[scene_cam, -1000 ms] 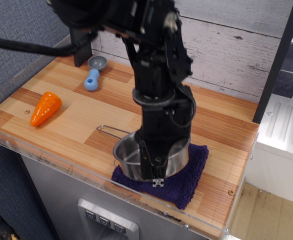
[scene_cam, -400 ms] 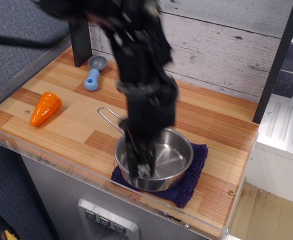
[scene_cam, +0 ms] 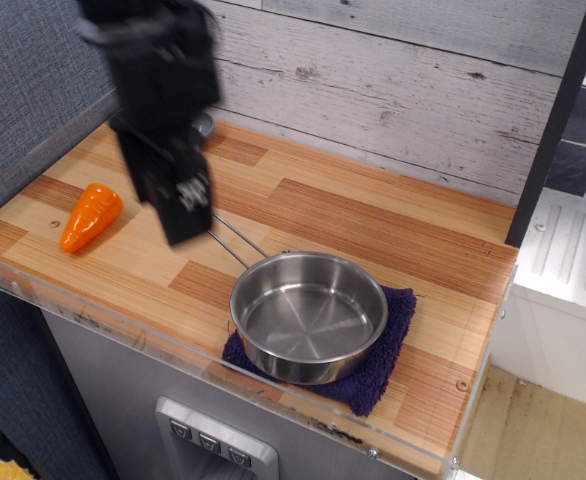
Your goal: Place the pot on the cloth.
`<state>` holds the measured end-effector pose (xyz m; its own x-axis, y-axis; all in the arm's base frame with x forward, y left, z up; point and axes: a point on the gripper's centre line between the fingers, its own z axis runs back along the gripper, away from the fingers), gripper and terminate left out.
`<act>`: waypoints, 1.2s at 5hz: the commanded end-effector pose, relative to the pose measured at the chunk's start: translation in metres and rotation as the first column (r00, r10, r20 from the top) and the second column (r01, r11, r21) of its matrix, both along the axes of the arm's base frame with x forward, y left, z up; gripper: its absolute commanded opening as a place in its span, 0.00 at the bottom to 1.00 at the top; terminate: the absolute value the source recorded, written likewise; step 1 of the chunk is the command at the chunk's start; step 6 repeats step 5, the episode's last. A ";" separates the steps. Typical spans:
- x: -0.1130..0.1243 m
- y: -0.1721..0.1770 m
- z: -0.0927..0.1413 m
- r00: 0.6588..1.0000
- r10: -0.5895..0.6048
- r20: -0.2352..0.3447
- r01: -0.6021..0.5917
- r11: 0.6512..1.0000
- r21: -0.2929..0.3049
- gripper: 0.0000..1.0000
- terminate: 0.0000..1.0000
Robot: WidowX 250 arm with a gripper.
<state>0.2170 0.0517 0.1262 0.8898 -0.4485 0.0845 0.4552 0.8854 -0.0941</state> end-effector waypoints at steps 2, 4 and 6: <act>-0.015 0.043 0.017 0.956 0.281 0.082 -0.290 0.948 0.131 1.00 0.00; -0.014 0.050 0.023 0.951 0.307 0.044 -0.310 0.946 0.095 1.00 0.00; -0.014 0.050 0.023 0.951 0.307 0.044 -0.310 0.946 0.095 1.00 1.00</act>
